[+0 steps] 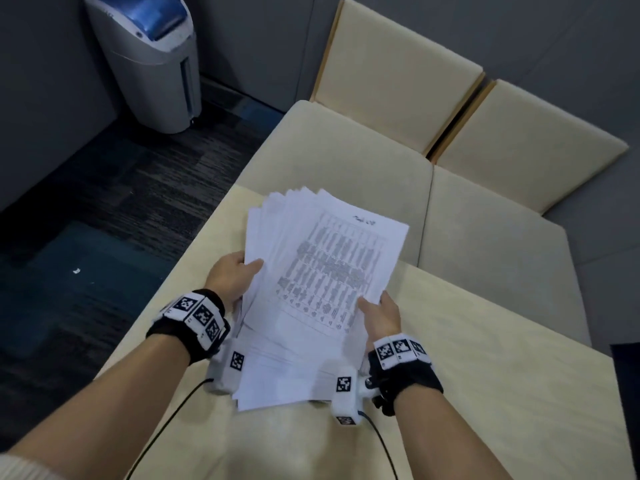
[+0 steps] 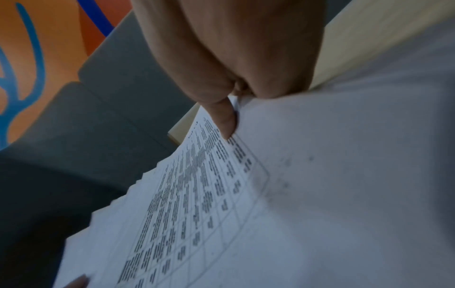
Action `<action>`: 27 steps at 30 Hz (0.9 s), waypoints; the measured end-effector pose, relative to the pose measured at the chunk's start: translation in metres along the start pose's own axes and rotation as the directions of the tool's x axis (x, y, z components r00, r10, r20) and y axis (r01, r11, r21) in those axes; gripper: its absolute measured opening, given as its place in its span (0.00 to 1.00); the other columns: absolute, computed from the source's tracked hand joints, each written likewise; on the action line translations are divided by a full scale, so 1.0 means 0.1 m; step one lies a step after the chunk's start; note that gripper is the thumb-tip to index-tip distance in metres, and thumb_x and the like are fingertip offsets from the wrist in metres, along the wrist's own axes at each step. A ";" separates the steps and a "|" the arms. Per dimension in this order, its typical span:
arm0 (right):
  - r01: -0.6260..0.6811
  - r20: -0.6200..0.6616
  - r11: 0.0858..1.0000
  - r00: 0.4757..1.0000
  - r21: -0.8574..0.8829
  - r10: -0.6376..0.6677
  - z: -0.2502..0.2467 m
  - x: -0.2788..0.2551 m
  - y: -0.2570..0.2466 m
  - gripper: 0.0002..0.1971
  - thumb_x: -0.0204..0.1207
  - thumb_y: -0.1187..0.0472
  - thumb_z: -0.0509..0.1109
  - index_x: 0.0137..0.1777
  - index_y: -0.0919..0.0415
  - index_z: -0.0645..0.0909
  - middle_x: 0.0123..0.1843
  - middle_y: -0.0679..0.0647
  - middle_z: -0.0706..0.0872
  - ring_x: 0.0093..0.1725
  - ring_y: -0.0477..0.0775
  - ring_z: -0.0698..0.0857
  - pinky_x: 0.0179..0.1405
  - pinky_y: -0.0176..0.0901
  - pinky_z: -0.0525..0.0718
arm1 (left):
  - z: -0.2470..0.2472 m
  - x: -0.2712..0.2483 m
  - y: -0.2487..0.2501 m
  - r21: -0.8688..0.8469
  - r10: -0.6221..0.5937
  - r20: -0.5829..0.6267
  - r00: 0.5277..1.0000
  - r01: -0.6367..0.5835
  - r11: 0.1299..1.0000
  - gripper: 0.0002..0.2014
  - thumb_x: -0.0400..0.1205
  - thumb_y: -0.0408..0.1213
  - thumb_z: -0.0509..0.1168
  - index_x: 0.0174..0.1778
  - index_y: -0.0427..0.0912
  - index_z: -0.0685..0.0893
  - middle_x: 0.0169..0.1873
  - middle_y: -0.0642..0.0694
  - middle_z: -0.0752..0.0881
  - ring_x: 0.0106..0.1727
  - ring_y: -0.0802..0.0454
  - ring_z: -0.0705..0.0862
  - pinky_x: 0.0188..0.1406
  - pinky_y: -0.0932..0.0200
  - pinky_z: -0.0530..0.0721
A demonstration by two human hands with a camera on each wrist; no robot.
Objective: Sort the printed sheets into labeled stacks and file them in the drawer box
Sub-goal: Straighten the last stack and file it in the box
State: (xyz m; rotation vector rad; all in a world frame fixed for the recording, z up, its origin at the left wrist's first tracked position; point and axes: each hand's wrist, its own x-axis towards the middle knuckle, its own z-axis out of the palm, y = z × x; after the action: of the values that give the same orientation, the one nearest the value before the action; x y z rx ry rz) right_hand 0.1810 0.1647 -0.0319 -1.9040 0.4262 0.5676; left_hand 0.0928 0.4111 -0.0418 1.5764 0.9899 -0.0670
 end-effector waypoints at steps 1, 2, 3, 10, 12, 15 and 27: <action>-0.035 0.028 0.999 0.999 0.041 0.034 -0.11 -0.05 0.08 0.14 0.81 0.70 0.66 0.64 0.59 0.82 0.61 0.55 0.87 0.59 0.60 0.86 0.67 0.59 0.82 | 0.05 -0.07 -0.02 -0.003 0.010 0.030 1.000 -0.010 1.000 0.10 0.85 0.40 0.67 0.56 0.38 0.85 0.49 0.42 0.89 0.50 0.39 0.88 0.55 0.44 0.87; -0.081 0.048 0.993 0.996 0.083 0.077 -0.22 -0.08 0.21 0.15 0.81 0.70 0.67 0.65 0.59 0.82 0.62 0.55 0.88 0.60 0.61 0.86 0.68 0.62 0.81 | 0.11 -0.14 -0.05 -0.010 0.007 0.071 0.997 -0.006 1.000 0.09 0.83 0.38 0.68 0.57 0.39 0.83 0.51 0.42 0.89 0.52 0.40 0.88 0.57 0.42 0.87; -0.130 0.066 0.985 0.990 0.110 0.123 -0.34 -0.15 0.30 0.15 0.80 0.70 0.67 0.65 0.58 0.82 0.62 0.56 0.88 0.60 0.62 0.86 0.67 0.63 0.81 | 0.17 -0.21 -0.08 -0.019 -0.011 0.116 0.993 0.014 1.000 0.11 0.81 0.35 0.70 0.58 0.39 0.81 0.53 0.42 0.88 0.53 0.40 0.87 0.57 0.41 0.87; -0.285 0.104 0.947 0.957 0.150 0.272 -1.16 -0.49 0.84 0.21 0.70 0.56 0.81 0.59 0.57 0.78 0.56 0.50 0.84 0.64 0.55 0.78 0.74 0.66 0.70 | 0.81 -0.82 -0.26 -0.103 -0.104 0.260 0.960 0.135 0.985 0.23 0.67 0.19 0.80 0.56 0.33 0.85 0.49 0.39 0.91 0.48 0.40 0.91 0.52 0.41 0.89; -0.272 0.152 0.948 0.957 0.165 0.248 -1.36 -0.55 0.99 0.21 0.68 0.60 0.83 0.60 0.61 0.83 0.54 0.55 0.91 0.60 0.59 0.86 0.70 0.68 0.77 | 1.04 -0.98 -0.32 -0.108 -0.050 0.284 0.957 0.084 0.991 0.22 0.68 0.26 0.82 0.57 0.35 0.87 0.50 0.41 0.92 0.50 0.42 0.91 0.58 0.40 0.88; -0.247 0.149 0.953 0.963 0.173 0.223 -1.68 -0.59 1.11 0.27 0.63 0.64 0.83 0.64 0.65 0.83 0.54 0.62 0.92 0.55 0.68 0.90 0.61 0.74 0.82 | 1.33 -1.28 -0.27 -0.080 -0.018 0.362 0.932 0.050 0.996 0.19 0.80 0.41 0.75 0.65 0.40 0.82 0.61 0.48 0.87 0.60 0.47 0.87 0.66 0.47 0.82; 0.394 -0.063 0.800 0.909 0.452 -0.412 -3.26 -1.34 0.11 0.15 0.77 0.73 0.70 0.63 0.66 0.81 0.58 0.61 0.91 0.59 0.62 0.89 0.58 0.58 0.87 | 1.82 -2.30 1.03 -0.592 0.511 0.340 0.790 -0.242 0.769 0.31 0.70 0.44 0.81 0.68 0.36 0.83 0.61 0.37 0.89 0.63 0.39 0.88 0.64 0.41 0.85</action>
State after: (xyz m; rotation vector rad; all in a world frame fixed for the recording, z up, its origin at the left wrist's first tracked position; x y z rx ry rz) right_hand 0.1266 -0.1361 0.1442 -1.4599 0.0993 0.1902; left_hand 0.0952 0.1417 0.1136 1.1352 0.2221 0.0922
